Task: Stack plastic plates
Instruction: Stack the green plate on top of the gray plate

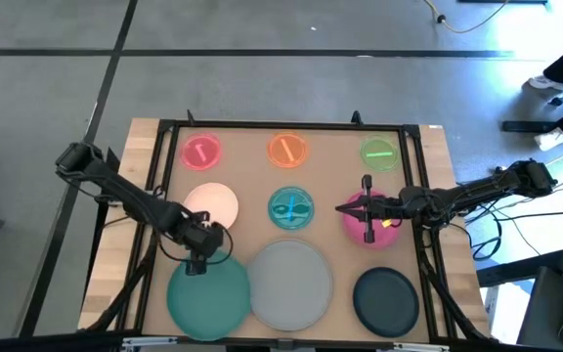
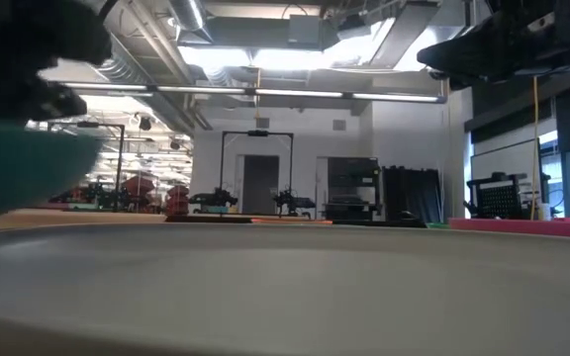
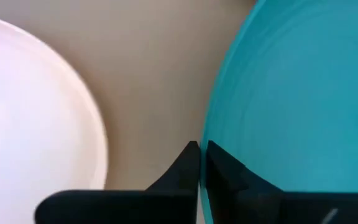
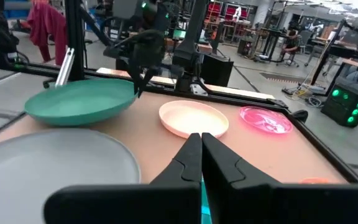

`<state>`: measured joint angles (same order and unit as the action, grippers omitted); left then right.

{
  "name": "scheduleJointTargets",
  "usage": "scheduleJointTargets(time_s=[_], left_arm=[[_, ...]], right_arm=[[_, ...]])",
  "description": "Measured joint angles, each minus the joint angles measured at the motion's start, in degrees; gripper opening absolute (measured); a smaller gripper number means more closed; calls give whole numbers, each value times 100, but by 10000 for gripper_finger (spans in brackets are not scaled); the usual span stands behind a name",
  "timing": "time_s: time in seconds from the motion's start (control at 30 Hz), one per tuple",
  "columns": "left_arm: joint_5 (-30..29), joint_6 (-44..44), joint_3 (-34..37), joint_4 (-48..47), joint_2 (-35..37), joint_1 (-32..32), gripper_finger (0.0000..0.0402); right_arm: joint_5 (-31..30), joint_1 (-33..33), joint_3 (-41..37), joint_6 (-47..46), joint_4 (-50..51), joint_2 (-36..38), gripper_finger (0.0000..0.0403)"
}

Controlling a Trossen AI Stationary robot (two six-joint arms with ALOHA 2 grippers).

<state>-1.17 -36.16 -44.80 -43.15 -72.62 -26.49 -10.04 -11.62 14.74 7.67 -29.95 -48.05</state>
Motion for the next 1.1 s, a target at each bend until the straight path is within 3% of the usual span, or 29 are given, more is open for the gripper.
scheduleJointTargets(time_s=[0.2, 0.4, 0.83, 1.1], left_arm=[[-204, -419, 0, 165, 675, 199, 7], [-1149, -420, -2, 1416, 813, 402, 13], [-1333, 856, -9, 4189, -711, 851, 17], [-1053, 980, -9, 4762, -1469, 1093, 18]], right_arm=[[-2, 0, 0, -147, -60, 0, 1], [-2, 2, 0, -348, -63, -2, 1], [-4, 2, 0, -335, -167, -2, 1], [-4, 1, 0, -330, -147, -2, 1]])
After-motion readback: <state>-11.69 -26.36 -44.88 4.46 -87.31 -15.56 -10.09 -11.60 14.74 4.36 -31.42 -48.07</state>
